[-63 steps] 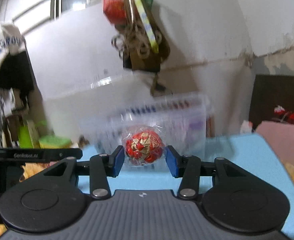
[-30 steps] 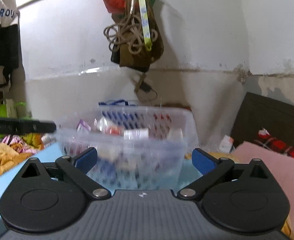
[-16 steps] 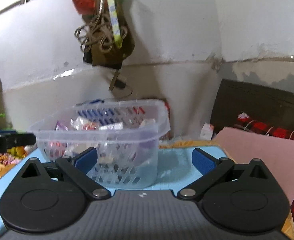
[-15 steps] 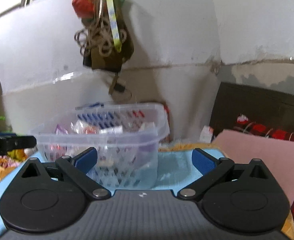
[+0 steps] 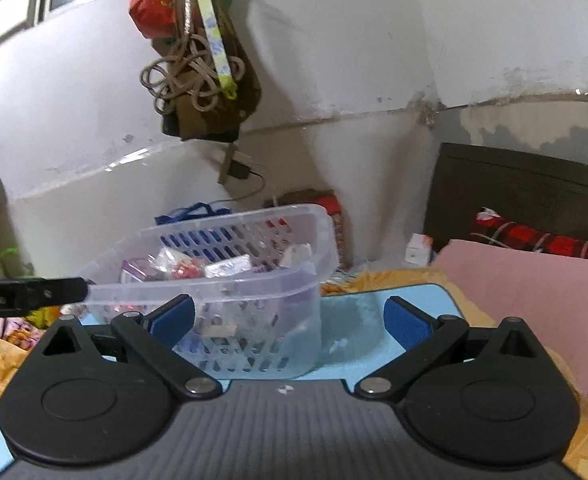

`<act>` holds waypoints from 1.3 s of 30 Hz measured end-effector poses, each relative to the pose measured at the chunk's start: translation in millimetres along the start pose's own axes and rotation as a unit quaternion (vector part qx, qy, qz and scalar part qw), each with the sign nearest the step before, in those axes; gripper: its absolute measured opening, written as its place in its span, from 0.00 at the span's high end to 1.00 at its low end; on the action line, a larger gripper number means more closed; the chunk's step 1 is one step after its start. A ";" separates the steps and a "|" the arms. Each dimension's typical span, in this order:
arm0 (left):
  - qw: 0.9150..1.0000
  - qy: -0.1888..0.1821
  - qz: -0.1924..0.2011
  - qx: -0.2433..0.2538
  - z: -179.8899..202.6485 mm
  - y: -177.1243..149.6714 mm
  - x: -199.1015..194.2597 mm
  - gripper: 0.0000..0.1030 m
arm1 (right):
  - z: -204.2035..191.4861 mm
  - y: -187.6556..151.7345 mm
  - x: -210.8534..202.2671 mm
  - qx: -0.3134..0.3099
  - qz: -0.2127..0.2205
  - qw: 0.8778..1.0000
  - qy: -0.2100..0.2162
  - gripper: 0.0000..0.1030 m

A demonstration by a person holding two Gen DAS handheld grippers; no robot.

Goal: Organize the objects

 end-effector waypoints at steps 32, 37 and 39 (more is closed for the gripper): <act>1.000 0.004 -0.020 0.001 5.0 8.8 1.0 0.06 | -7.0 18.7 -1.4 -0.031 0.010 0.999 0.005 0.00; 1.000 -0.004 -0.019 -0.007 3.1 4.3 -0.2 0.06 | -9.2 17.9 -1.3 -0.035 0.006 0.999 0.007 0.00; 1.000 -0.006 -0.020 -0.009 3.5 2.5 -0.8 0.06 | -10.1 16.5 -1.9 -0.039 0.007 0.999 0.009 0.00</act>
Point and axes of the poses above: each gripper's, at about its wrist camera, not at the fingertips, and x roughly the way its jaws point, z to its right, y to its top, the point moved 2 cm from there along x, roughly the way its jaws point, and after that the axes turned 10 degrees about x, right-handed, at the moved point
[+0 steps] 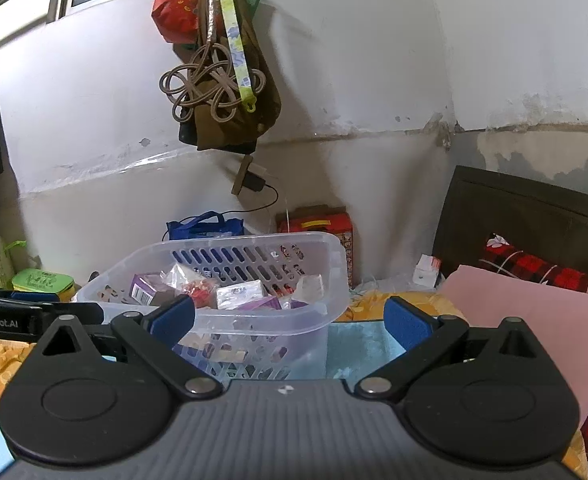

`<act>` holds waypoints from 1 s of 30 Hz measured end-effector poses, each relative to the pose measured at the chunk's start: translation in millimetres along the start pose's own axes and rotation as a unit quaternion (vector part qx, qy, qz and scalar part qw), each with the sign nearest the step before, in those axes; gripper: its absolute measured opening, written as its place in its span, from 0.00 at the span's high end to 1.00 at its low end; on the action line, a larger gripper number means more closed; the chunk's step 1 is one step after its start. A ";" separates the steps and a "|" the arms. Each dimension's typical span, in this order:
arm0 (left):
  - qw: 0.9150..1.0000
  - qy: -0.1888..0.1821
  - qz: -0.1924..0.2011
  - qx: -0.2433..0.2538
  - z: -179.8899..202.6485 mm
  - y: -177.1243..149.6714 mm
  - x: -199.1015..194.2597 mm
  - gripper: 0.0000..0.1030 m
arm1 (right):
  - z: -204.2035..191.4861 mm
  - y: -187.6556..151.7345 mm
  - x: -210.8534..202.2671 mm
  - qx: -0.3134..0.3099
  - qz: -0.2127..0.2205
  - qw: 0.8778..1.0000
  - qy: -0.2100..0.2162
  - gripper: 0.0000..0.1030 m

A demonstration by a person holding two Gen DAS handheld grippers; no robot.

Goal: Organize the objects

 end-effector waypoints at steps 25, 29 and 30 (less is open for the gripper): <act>1.000 -0.003 -0.001 0.005 5.9 -1.5 3.2 0.06 | 0.3 -3.2 0.4 -0.009 -0.001 1.000 -0.002 0.00; 1.000 -0.004 -0.002 0.004 6.0 -1.8 3.3 0.06 | 0.2 -3.2 0.9 -0.009 -0.001 1.000 -0.002 0.00; 1.000 -0.004 -0.002 0.003 5.9 -1.4 3.1 0.06 | 0.8 -3.2 0.8 -0.008 -0.002 1.000 -0.002 0.00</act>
Point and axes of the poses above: each gripper's, at about its wrist camera, not at the fingertips, and x roughly the way its jaws point, z to its right, y to its top, the point moved 2 cm from there along x, roughly the way its jaws point, and after that the axes turned 10 degrees about x, right-handed, at the moved point
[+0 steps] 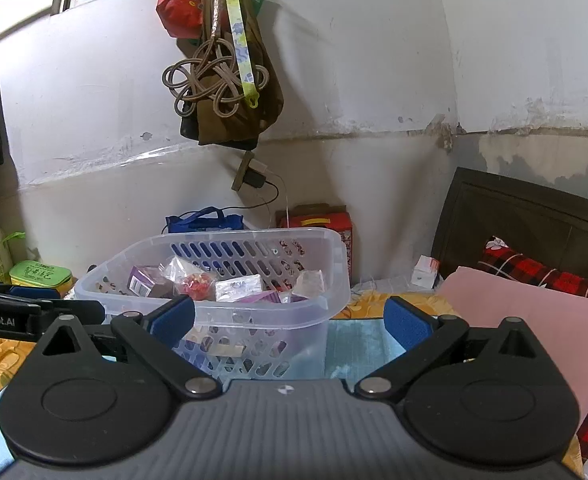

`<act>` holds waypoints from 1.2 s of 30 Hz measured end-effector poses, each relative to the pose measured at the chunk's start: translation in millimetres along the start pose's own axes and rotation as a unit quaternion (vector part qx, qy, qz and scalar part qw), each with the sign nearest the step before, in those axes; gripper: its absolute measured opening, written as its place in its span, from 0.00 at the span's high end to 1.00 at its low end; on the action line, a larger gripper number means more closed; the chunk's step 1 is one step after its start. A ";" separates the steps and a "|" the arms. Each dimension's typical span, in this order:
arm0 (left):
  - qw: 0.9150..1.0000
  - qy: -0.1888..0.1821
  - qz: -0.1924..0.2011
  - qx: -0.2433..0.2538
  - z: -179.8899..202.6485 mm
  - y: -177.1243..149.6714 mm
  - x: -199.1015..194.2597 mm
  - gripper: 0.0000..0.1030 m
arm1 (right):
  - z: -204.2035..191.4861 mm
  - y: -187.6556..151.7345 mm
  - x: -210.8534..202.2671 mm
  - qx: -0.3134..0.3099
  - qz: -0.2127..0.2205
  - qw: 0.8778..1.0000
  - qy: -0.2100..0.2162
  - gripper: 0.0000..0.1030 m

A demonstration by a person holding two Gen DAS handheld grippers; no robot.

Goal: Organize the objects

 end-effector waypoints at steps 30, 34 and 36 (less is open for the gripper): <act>1.000 -0.005 -0.003 0.000 5.0 1.4 5.6 0.06 | 2.3 -1.1 0.0 0.002 -0.005 1.000 0.000 0.00; 1.000 -0.001 0.002 -0.005 3.6 1.6 5.3 0.06 | 2.5 -1.3 0.8 -0.001 -0.006 1.000 0.000 0.00; 1.000 0.004 0.004 -0.006 2.5 2.6 5.4 0.06 | 2.1 -1.3 1.4 -0.002 -0.006 1.000 -0.001 0.00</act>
Point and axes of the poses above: each gripper's, at about its wrist camera, not at the fingertips, and x roughly the way its jaws point, z to its right, y to its top, the point moved 2 cm from there along x, roughly the way its jaws point, and after that the axes turned 10 degrees about x, right-handed, at the moved point
